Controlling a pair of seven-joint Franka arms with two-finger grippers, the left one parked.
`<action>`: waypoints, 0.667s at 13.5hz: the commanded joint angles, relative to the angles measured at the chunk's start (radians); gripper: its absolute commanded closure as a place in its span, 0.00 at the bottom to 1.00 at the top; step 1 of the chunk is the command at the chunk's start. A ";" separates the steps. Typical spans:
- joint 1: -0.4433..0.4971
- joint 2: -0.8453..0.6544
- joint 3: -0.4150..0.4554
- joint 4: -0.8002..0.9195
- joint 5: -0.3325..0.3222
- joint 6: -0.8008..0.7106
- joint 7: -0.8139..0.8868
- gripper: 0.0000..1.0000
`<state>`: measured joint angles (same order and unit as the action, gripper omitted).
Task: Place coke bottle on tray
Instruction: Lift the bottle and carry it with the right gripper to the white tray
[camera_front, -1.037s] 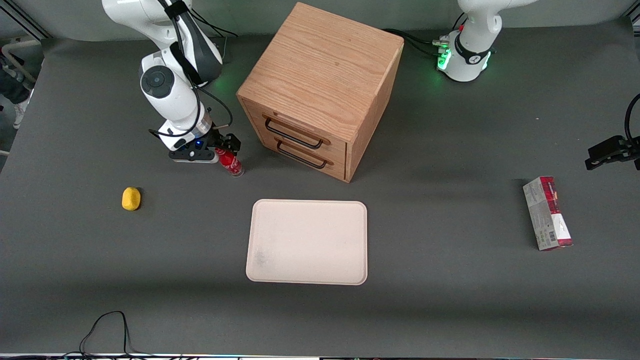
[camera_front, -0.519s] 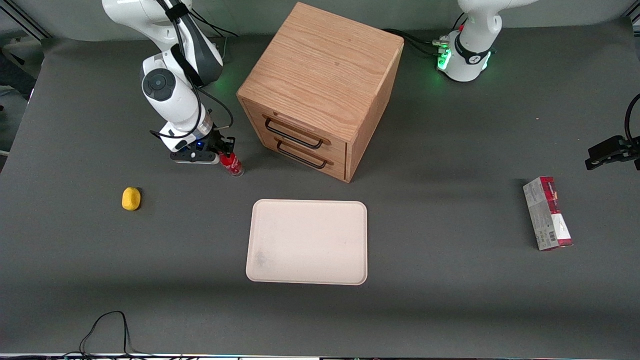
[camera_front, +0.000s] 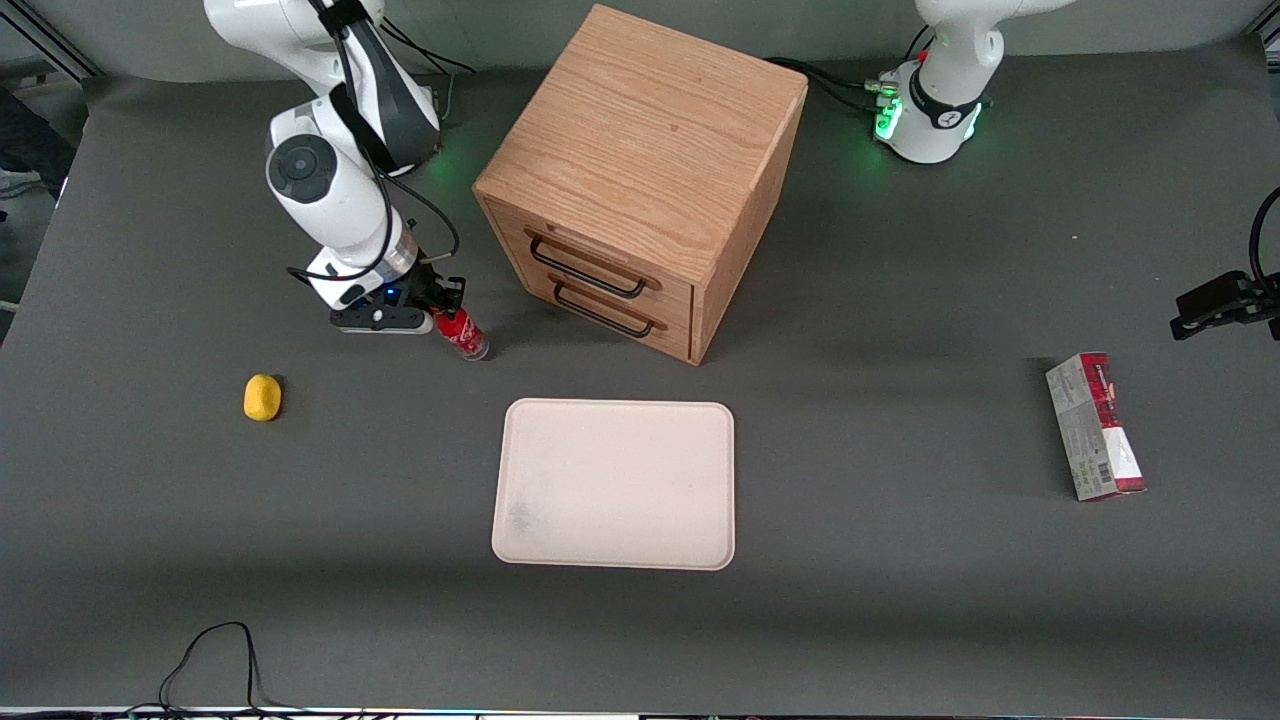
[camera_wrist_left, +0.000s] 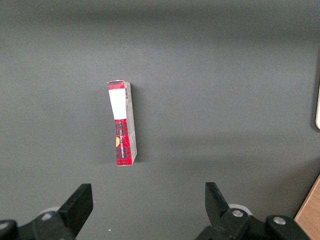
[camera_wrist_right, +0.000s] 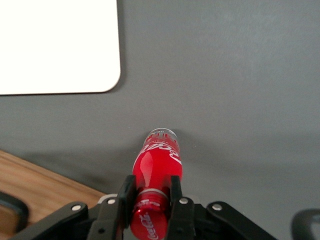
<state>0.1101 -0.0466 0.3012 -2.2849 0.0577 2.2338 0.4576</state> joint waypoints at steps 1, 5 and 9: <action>-0.003 0.094 -0.028 0.293 -0.012 -0.224 -0.025 0.92; -0.001 0.279 -0.028 0.728 -0.110 -0.492 -0.023 0.91; 0.003 0.538 0.018 1.192 -0.171 -0.709 -0.033 0.91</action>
<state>0.1063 0.2973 0.2783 -1.4040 -0.0780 1.6447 0.4418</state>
